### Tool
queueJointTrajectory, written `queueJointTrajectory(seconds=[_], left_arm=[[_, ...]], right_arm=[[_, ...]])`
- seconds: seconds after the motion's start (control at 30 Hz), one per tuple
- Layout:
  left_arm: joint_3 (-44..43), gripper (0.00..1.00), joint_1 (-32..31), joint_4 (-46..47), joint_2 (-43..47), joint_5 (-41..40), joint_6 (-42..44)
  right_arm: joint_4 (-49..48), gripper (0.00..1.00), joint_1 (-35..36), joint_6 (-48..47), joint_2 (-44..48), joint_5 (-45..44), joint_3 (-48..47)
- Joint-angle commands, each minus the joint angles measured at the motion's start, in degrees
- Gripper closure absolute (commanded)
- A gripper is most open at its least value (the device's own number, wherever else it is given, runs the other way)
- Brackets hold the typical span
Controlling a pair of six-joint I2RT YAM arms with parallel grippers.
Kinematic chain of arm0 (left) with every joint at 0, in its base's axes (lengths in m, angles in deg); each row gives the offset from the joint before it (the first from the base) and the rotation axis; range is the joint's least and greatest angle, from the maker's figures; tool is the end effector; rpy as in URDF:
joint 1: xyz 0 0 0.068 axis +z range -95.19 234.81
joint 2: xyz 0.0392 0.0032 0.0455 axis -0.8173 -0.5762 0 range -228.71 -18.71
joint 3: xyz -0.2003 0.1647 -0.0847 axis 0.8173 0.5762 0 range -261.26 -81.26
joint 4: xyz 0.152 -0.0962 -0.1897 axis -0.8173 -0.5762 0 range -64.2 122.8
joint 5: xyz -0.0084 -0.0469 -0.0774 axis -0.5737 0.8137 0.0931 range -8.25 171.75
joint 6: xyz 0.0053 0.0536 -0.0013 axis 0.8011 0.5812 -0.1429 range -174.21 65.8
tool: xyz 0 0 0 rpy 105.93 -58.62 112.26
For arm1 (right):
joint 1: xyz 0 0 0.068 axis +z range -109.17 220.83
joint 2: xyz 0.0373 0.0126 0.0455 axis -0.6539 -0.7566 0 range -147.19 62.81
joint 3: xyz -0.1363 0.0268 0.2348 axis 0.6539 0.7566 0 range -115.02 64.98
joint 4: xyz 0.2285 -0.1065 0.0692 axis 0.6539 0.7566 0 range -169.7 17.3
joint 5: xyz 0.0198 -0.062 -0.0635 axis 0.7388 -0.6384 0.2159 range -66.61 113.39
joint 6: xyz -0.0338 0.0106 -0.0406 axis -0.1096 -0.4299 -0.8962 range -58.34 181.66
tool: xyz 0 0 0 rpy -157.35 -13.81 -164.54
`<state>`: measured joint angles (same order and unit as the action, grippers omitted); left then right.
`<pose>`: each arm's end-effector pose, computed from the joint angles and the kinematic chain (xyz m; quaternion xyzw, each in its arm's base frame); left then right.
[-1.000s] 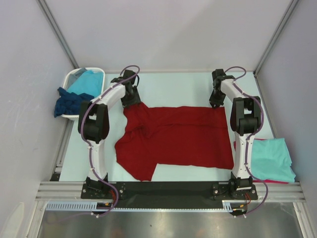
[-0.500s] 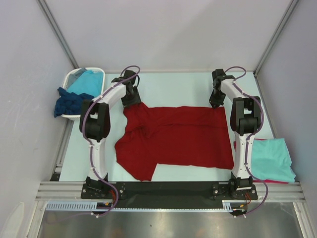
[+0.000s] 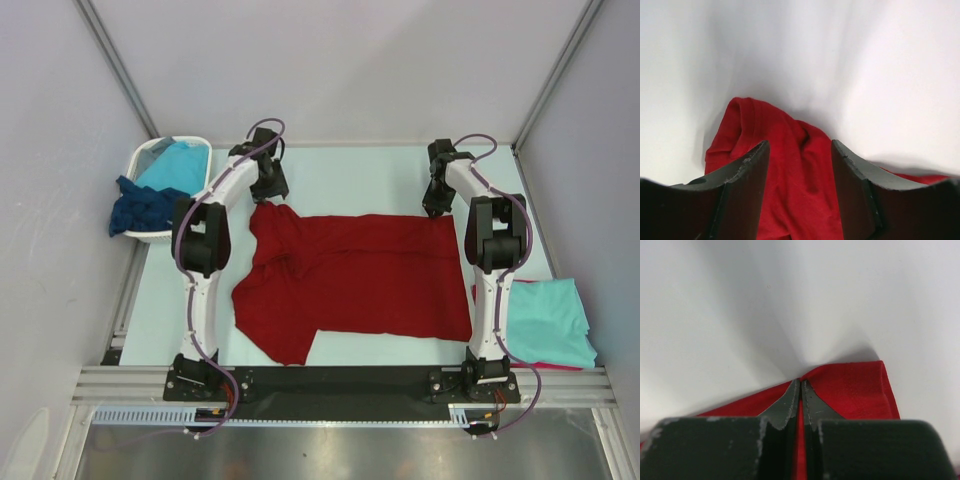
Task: Fold and stack the t-shirts
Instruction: Fold the flattened tshirt in 1/3 of the way
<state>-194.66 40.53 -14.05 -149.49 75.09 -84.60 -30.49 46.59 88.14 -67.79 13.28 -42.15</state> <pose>0.4775 -0.1173 0.1992 -0.1492 0.9617 -0.0322 0.2275 0.4710 0.0412 0.1674 0.1901 0.9663 -0.0420 0.1682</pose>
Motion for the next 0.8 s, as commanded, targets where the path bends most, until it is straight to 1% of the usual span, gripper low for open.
queueJointTrajectory(seconds=[0.0,0.13,0.37,0.6,0.7,0.73,0.77], left_arm=[[-2.9,0.42,0.5,-0.9,0.4,-0.2,0.7],[-1.8,0.42,0.9,-1.1,-0.3,0.6,0.2],[3.9,0.42,0.9,0.2,1.2,0.9,-0.1],[5.4,0.43,0.9,0.9,0.6,1.4,-0.1],[5.5,0.52,0.9,1.0,0.2,1.4,0.0],[5.5,0.6,0.9,1.1,0.2,1.4,0.0],[5.5,0.64,0.9,1.1,0.1,1.5,0.0]], right_arm=[[-1.3,0.95,0.5,0.8,-1.4,1.2,-0.3],[-1.2,0.95,0.6,0.7,-1.5,1.2,-0.4],[-1.3,0.95,0.7,0.7,-1.7,1.3,-0.4],[-1.2,0.95,0.7,0.7,-1.7,1.4,-0.6],[-1.1,0.96,0.7,0.7,-1.5,1.4,-0.4],[-1.2,0.97,0.7,0.7,-1.4,1.3,-0.4],[-1.2,1.0,0.7,0.7,-1.4,1.3,-0.4]])
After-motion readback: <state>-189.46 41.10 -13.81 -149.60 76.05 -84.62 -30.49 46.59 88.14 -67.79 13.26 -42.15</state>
